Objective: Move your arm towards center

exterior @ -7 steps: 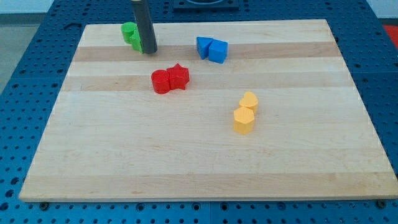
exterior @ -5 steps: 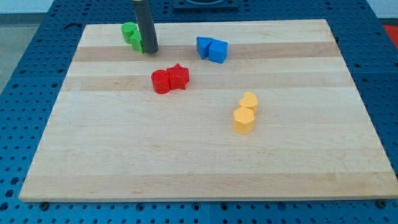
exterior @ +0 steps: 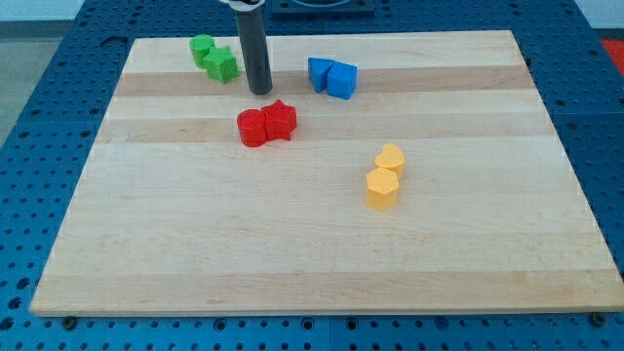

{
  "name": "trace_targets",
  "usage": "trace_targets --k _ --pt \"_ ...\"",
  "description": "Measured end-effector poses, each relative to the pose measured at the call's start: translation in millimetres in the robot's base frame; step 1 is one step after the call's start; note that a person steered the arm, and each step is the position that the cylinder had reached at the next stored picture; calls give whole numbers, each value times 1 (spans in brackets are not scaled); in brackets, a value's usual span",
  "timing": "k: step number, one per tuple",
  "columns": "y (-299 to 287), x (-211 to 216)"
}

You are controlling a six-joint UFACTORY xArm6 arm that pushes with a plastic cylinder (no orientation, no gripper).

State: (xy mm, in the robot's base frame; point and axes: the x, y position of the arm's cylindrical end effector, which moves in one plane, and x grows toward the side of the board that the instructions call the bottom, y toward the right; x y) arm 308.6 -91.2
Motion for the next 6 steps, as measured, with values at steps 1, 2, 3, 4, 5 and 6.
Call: trace_targets --k 1,2,3,4,5,6 --pt "4 0" --pt "13 1" --pt "19 1" --pt "20 1" --pt "25 1" --pt "28 9"
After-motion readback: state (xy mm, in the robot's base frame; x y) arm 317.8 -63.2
